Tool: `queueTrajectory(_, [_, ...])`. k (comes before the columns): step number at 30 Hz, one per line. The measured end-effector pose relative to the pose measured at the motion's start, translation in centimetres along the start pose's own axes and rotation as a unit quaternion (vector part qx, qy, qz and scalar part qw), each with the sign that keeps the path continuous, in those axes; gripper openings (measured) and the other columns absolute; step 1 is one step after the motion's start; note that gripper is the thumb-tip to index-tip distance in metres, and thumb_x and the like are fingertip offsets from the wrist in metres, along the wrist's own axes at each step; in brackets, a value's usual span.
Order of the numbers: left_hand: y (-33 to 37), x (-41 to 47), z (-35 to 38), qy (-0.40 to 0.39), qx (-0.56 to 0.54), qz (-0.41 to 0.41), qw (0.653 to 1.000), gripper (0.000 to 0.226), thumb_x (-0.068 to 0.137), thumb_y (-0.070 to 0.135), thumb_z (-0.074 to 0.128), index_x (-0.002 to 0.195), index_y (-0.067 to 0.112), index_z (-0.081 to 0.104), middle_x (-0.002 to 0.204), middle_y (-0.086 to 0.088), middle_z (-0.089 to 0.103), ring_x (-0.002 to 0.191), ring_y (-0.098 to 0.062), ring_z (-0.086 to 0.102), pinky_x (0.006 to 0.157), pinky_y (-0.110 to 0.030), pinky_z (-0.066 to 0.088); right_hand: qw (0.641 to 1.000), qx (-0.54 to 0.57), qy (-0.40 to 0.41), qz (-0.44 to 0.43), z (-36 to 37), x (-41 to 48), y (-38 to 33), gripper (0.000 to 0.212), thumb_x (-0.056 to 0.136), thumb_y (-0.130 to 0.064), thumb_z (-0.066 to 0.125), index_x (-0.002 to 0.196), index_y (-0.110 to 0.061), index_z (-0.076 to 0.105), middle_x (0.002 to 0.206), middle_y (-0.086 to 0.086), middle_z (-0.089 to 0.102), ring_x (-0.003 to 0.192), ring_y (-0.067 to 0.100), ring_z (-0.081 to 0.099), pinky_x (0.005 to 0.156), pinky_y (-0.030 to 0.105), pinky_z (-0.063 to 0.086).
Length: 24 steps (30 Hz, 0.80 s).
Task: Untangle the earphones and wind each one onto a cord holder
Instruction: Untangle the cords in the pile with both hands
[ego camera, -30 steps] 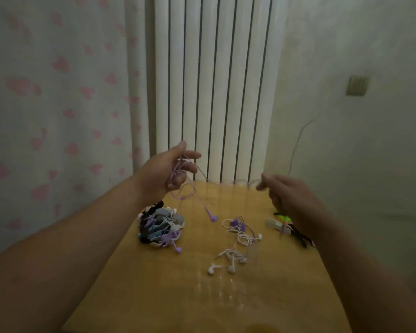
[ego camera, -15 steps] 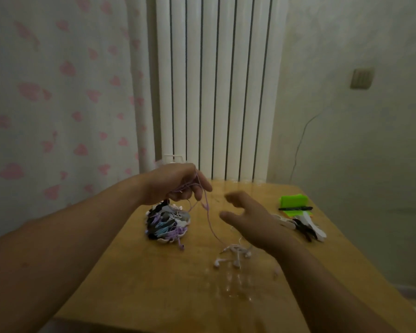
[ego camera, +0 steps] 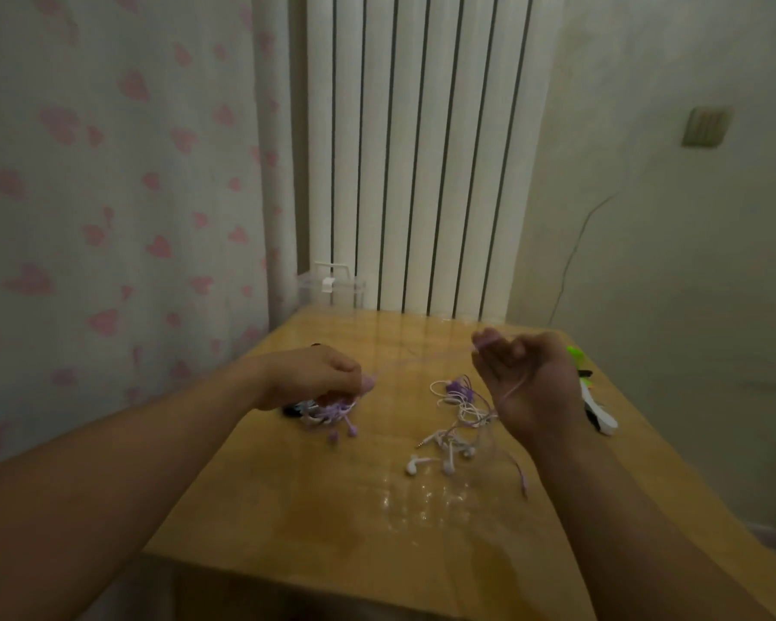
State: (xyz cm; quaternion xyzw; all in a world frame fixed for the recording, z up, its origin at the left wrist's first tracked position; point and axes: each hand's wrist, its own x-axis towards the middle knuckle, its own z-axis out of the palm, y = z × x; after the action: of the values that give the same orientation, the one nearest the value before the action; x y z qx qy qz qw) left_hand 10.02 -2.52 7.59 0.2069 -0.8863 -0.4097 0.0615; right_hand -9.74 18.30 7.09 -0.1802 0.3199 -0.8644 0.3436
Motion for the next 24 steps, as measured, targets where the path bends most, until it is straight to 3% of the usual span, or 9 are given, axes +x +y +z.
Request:
queueTrajectory(2, [-1.1, 0.1, 0.6, -0.005, -0.084, -0.007, 0.996, 0.03, 0.104, 0.019, 0.059, 0.08, 0.0, 0.061, 0.08, -0.009, 0.06, 0.073, -0.013, 0.066, 0.071, -0.024, 0.049, 0.998, 0.06, 0.021, 0.023, -0.9, 0.0, -0.4, 0.033, 0.098, -0.017, 0.046, 0.065, -0.018, 0.041, 0.06, 0.001, 0.048, 0.054, 0.016, 0.053, 0.066, 0.03, 0.052])
queueTrajectory(3, [-1.6, 0.3, 0.8, 0.006, -0.134, -0.004, 0.991, 0.03, 0.103, 0.018, 0.056, 0.085, -0.005, 0.062, 0.085, -0.011, 0.066, 0.085, -0.018, 0.071, 0.082, -0.029, 0.053, 0.998, 0.018, 0.039, 0.036, -1.3, 0.1, -0.4, 0.034, 0.099, -0.017, 0.048, 0.066, -0.02, 0.038, 0.055, -0.002, 0.037, 0.044, 0.012, 0.038, 0.048, 0.025, 0.041])
queueTrajectory(6, [-2.1, 0.8, 0.8, 0.098, -0.251, -0.004, 0.963, 0.028, 0.105, 0.018, 0.05, 0.083, 0.003, 0.06, 0.076, -0.01, 0.066, 0.105, -0.028, 0.073, 0.102, -0.04, 0.051, 0.951, -0.293, 0.082, 0.052, -3.3, 0.1, 0.5, 0.03, 0.103, -0.017, 0.051, 0.074, -0.018, 0.045, 0.053, -0.003, 0.031, 0.041, 0.012, 0.023, 0.043, 0.026, 0.018])
queueTrajectory(8, [-1.3, 0.9, 0.5, 0.136, -0.332, -0.001, 0.933, 0.032, 0.104, 0.015, 0.047, 0.072, 0.012, 0.048, 0.063, -0.008, 0.047, 0.071, -0.025, 0.068, 0.076, -0.034, 0.056, 0.861, -0.501, 0.078, 0.027, -4.3, -0.8, 1.0, 0.018, 0.104, -0.021, 0.057, 0.09, -0.012, 0.061, 0.062, 0.005, 0.048, 0.05, 0.016, 0.037, 0.049, 0.03, 0.026])
queueTrajectory(10, [-0.4, 0.7, 0.1, 0.145, -0.359, 0.012, 0.922, 0.039, 0.103, 0.016, 0.046, 0.065, 0.021, 0.037, 0.061, -0.004, 0.028, 0.048, -0.018, 0.035, 0.047, -0.028, 0.034, 0.767, -0.641, 0.027, 0.001, -4.6, -1.7, 1.3, 0.02, 0.103, -0.029, 0.06, 0.095, -0.014, 0.07, 0.075, 0.007, 0.063, 0.062, 0.018, 0.051, 0.056, 0.031, 0.038])
queueTrajectory(12, [0.8, 0.6, -0.2, 0.133, -0.313, 0.038, 0.94, 0.043, 0.104, 0.018, 0.047, 0.063, 0.025, 0.036, 0.06, -0.001, 0.023, 0.048, -0.015, 0.018, 0.044, -0.029, 0.013, 0.673, -0.739, -0.043, 0.012, -4.0, -2.3, 1.3, 0.026, 0.101, -0.031, 0.061, 0.088, -0.016, 0.078, 0.083, 0.005, 0.071, 0.076, 0.021, 0.063, 0.068, 0.036, 0.05])
queueTrajectory(16, [3.8, 0.2, -0.9, 0.133, -0.305, 0.092, 0.939, 0.041, 0.103, 0.02, 0.045, 0.063, 0.024, 0.04, 0.057, 0.001, 0.028, 0.046, -0.014, 0.021, 0.039, -0.024, 0.017, 0.467, -0.875, -0.105, 0.077, -3.1, -1.8, 1.2, 0.024, 0.098, -0.034, 0.066, 0.095, -0.016, 0.081, 0.094, 0.004, 0.074, 0.091, 0.021, 0.068, 0.085, 0.041, 0.058])
queueTrajectory(22, [6.8, -0.7, -2.4, 0.174, -0.344, 0.144, 0.911, 0.029, 0.105, 0.021, 0.048, 0.076, 0.02, 0.049, 0.062, 0.0, 0.038, 0.046, -0.012, 0.022, 0.042, -0.027, 0.017, 0.379, -0.918, -0.101, -0.055, -3.2, -3.1, 3.4, 0.023, 0.105, -0.035, 0.051, 0.107, -0.019, 0.067, 0.098, 0.003, 0.066, 0.087, 0.022, 0.062, 0.072, 0.032, 0.047])
queueTrajectory(24, [7.5, -0.7, -1.9, 0.177, -0.315, 0.156, 0.919, 0.023, 0.107, 0.024, 0.05, 0.087, 0.016, 0.057, 0.061, 0.0, 0.04, 0.045, -0.012, 0.025, 0.041, -0.026, 0.019, 0.394, -0.91, -0.107, -0.077, -3.4, -3.5, 4.1, 0.02, 0.104, -0.035, 0.052, 0.111, -0.022, 0.064, 0.107, 0.002, 0.067, 0.088, 0.02, 0.059, 0.077, 0.034, 0.051])
